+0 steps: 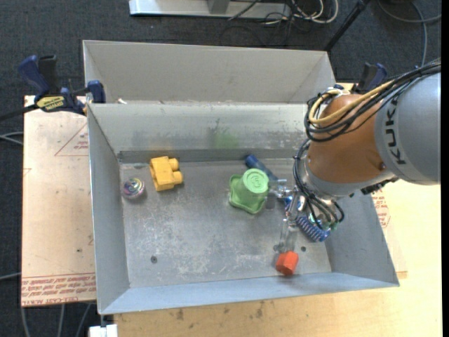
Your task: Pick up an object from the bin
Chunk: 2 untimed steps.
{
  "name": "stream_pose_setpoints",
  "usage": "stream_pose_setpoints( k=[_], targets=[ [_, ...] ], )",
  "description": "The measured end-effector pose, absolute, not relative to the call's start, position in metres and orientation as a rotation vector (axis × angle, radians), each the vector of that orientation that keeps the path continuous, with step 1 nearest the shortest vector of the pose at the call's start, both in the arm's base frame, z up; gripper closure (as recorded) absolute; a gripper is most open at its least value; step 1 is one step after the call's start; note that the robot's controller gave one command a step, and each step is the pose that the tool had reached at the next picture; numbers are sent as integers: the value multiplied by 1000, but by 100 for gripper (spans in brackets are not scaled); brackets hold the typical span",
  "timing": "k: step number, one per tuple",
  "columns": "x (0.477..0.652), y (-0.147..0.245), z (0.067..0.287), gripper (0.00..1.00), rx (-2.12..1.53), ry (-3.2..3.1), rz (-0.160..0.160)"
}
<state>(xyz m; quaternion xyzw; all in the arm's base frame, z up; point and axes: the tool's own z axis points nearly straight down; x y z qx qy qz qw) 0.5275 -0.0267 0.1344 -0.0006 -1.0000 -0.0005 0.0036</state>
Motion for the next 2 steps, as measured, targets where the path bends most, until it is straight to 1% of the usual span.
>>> stream_pose_setpoints(
  k=[1,2],
  targets=[
    [654,-33,72,0,9,-3159,1],
    [631,24,102,0,10,-3146,-7]
  ],
)
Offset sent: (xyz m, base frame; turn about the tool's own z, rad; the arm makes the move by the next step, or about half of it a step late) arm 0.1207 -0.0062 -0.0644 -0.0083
